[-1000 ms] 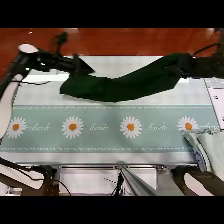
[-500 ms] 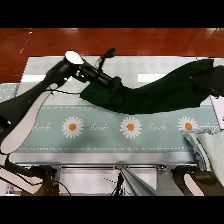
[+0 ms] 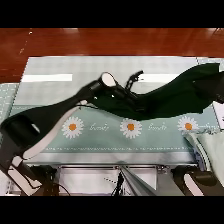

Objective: Fold the shirts.

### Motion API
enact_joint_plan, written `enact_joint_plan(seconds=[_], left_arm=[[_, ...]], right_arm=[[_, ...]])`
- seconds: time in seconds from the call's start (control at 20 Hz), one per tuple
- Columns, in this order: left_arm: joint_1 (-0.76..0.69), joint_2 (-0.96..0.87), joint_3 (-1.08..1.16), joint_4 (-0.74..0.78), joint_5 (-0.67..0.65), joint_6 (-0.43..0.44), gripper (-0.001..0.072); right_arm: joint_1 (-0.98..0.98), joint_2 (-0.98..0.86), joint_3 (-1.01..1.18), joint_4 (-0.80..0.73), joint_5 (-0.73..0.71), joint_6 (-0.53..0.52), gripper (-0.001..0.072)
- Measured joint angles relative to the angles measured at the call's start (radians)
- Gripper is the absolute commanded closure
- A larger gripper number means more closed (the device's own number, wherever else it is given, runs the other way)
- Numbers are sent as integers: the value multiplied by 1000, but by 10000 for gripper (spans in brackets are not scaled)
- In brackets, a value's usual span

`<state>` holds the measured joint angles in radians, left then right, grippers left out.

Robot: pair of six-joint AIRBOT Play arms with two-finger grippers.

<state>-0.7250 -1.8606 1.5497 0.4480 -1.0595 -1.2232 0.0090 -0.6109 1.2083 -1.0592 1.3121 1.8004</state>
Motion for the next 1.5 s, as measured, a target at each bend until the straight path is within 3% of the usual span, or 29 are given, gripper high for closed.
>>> enact_joint_plan(seconds=[0.25, 0.5, 0.85, 1.1, 1.15, 1.2, 1.25, 1.5], left_arm=[[60, -5, 0, -44, 25, 10, 688], [314, 166, 0, -43, 0, 40, 688], [726, 476, 0, -37, -81, 50, 687], [917, 610, 0, 42, -202, 40, 687], [934, 626, 0, 63, -224, 37, 688], [945, 638, 0, 77, -242, 35, 688], [954, 647, 0, 91, -256, 31, 687], [973, 662, 0, 125, -286, 26, 687]], right_arm=[[0, -4, 0, -100, 31, 4, 681], [25, -118, 0, -204, 8, -70, 682], [277, -471, 0, -211, -324, -78, 681], [449, -734, 0, -74, -596, -60, 677], [478, -778, 0, -35, -650, -56, 574], [504, -814, 0, 3, -696, -56, 372], [529, -849, 0, 42, -740, -56, 258], [561, -895, 0, 108, -782, -93, 244]])
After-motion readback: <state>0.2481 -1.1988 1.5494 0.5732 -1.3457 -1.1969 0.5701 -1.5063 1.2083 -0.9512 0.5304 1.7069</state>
